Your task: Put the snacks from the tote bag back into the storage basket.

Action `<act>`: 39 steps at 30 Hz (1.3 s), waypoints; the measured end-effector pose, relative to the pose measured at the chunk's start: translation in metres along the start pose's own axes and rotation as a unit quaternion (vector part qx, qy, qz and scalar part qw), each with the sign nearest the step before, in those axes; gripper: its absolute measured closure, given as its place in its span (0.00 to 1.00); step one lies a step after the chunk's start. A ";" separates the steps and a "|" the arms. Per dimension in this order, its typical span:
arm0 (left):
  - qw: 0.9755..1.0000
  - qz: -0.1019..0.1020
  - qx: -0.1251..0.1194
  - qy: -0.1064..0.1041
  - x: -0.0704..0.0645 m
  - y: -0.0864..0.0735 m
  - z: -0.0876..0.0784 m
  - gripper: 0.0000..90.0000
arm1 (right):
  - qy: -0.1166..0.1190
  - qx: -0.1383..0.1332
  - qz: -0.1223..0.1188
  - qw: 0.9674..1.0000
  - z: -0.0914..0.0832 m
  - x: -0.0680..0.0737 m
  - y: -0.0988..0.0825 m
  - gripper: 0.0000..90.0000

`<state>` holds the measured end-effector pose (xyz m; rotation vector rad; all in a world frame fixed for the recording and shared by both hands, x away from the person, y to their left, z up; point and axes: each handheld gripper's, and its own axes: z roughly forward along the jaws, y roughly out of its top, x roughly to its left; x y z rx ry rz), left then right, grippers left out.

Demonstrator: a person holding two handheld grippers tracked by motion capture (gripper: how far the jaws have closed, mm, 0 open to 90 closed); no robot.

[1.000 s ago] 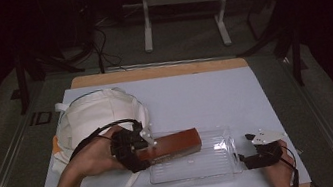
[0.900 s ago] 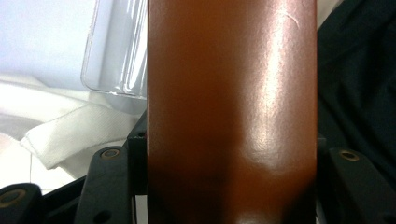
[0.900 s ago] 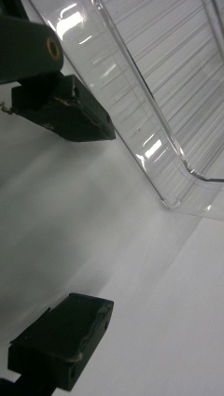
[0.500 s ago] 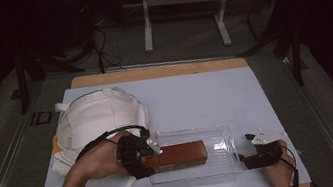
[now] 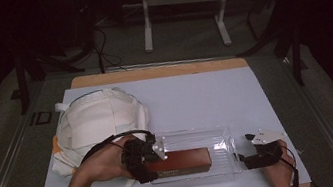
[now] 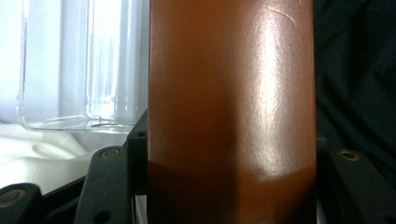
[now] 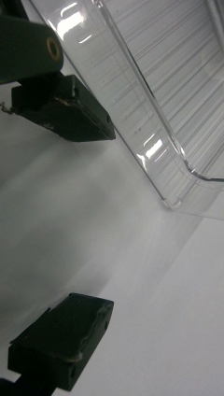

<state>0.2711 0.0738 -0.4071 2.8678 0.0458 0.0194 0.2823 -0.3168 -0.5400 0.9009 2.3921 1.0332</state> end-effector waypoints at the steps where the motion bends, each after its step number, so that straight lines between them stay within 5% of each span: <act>1: 1.000 0.004 0.002 -0.003 -0.002 0.001 0.001 0.49 | 0.000 0.000 0.000 1.000 0.000 0.000 0.000 0.17; 39: 1.000 0.026 0.001 -0.005 -0.001 0.036 0.020 0.48 | 0.000 0.004 -0.001 1.000 0.000 0.000 0.000 0.17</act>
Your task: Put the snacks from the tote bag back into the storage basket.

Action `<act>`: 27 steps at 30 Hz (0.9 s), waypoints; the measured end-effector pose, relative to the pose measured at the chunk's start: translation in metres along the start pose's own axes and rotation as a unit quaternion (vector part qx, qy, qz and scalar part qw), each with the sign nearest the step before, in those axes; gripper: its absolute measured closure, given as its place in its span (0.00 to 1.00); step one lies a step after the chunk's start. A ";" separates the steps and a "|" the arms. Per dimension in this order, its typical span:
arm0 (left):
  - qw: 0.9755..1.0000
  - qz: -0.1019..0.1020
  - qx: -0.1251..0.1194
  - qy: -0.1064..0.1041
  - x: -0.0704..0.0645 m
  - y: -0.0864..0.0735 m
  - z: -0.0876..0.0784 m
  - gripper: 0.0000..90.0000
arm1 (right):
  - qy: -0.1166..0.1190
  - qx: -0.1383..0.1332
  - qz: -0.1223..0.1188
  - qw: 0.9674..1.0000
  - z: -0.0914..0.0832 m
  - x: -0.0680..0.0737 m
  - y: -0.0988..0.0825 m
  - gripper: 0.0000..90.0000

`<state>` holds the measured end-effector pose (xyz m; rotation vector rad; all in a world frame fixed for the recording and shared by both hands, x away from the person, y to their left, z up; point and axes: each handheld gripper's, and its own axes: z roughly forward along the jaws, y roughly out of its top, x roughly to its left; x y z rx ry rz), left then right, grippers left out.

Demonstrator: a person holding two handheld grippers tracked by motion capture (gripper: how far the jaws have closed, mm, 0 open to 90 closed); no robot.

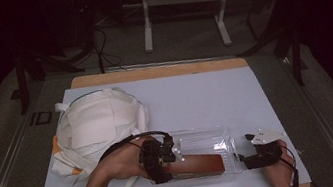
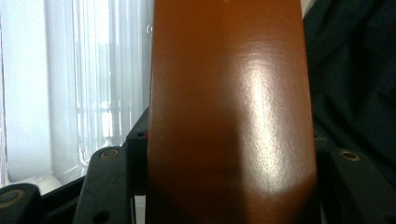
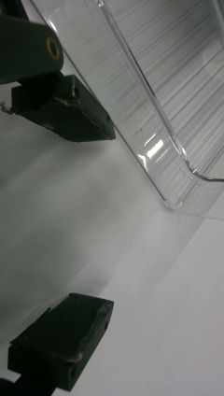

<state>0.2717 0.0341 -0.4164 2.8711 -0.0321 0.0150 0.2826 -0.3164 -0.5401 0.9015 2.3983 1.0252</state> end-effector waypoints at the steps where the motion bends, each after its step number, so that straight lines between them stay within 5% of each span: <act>1: 1.000 0.001 0.001 -0.001 0.000 0.000 0.000 0.48 | 0.000 0.000 0.000 1.000 0.000 0.000 0.000 0.17; 27: 1.000 -0.018 0.004 -0.019 0.003 0.014 0.013 0.45 | 0.001 0.001 0.000 1.000 0.000 0.000 0.000 0.17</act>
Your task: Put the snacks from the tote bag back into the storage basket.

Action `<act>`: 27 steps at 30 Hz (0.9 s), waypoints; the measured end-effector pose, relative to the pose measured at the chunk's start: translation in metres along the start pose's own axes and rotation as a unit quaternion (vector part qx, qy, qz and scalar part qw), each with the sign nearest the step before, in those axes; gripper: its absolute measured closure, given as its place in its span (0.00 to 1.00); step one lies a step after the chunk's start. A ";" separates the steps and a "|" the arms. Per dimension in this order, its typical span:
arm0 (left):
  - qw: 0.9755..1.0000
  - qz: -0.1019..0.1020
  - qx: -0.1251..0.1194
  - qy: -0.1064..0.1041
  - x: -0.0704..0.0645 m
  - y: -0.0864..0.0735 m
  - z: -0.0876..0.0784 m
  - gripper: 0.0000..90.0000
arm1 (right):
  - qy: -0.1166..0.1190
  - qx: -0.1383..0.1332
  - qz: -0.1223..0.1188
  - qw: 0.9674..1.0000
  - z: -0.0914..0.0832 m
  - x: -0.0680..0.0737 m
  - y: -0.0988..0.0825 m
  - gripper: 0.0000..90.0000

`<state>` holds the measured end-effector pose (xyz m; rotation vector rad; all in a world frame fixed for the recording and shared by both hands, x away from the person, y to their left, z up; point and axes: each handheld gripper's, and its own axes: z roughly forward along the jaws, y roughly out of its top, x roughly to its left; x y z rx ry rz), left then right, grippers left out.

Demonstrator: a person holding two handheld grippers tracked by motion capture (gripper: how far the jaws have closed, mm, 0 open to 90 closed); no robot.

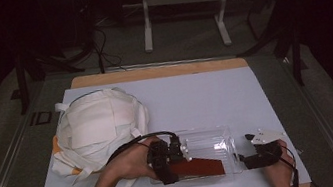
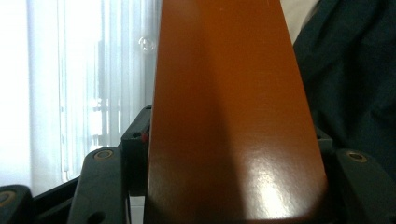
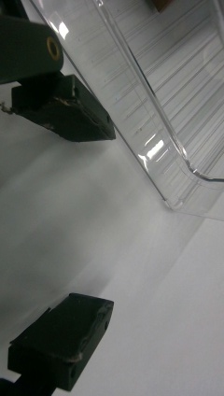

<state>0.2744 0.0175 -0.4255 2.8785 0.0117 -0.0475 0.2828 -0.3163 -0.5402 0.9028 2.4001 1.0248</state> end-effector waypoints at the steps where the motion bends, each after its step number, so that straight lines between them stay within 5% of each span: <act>1: 1.000 -0.001 0.000 -0.001 0.000 0.000 0.000 0.44 | 0.000 0.000 0.000 1.000 0.000 0.000 0.000 0.17; 27: 1.000 -0.024 0.010 -0.016 0.001 -0.014 0.002 0.39 | 0.000 0.000 0.001 1.000 0.000 0.000 0.000 0.17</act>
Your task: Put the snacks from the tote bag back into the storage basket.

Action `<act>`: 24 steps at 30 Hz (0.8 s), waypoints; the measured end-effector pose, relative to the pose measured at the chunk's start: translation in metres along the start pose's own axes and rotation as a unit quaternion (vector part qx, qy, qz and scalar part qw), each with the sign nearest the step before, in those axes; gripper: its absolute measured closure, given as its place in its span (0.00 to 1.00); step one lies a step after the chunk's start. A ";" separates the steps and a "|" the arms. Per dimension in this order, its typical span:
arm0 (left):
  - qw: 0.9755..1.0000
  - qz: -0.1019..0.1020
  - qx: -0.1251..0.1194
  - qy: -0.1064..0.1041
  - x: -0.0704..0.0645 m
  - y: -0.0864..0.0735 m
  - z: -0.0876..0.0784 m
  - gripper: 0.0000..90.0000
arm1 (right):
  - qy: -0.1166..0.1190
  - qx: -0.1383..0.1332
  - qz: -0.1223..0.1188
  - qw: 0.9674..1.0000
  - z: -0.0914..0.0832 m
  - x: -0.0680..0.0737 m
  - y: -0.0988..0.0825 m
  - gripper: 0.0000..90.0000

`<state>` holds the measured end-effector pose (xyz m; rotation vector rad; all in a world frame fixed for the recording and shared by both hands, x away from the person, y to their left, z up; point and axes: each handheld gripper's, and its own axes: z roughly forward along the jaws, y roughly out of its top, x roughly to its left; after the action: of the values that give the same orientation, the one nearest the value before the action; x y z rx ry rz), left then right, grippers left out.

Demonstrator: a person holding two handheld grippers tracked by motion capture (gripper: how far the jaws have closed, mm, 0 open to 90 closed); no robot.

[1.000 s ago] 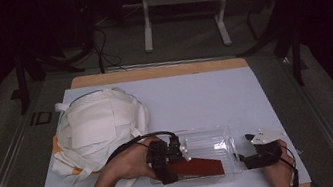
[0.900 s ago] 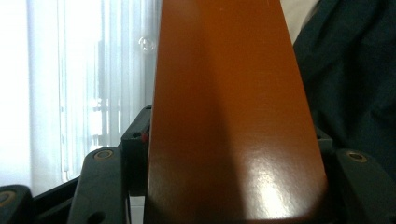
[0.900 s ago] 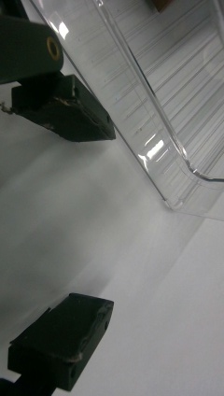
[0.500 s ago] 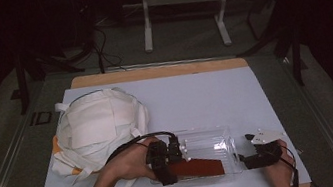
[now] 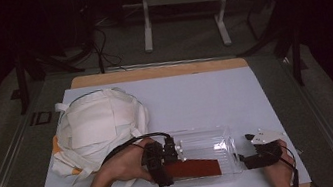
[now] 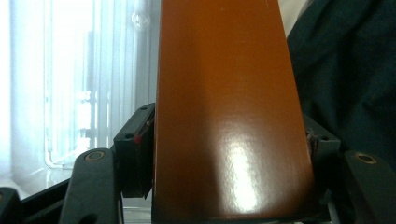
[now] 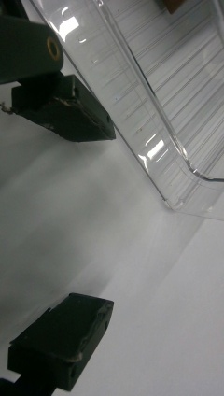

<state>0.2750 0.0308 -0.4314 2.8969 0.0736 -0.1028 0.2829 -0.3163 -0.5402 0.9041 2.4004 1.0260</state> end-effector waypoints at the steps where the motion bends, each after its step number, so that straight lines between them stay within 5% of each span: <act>1: 1.000 0.000 0.001 -0.001 0.000 0.000 0.001 0.39 | 0.000 0.000 0.000 1.000 0.000 0.000 0.000 0.17; 24: 1.000 -0.017 0.003 -0.024 0.002 -0.004 0.008 0.29 | 0.000 0.000 0.000 1.000 0.000 0.000 0.000 0.17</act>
<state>0.2762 0.0332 -0.4401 2.8982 0.1129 -0.1789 0.2830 -0.3162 -0.5403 0.9048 2.4006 1.0253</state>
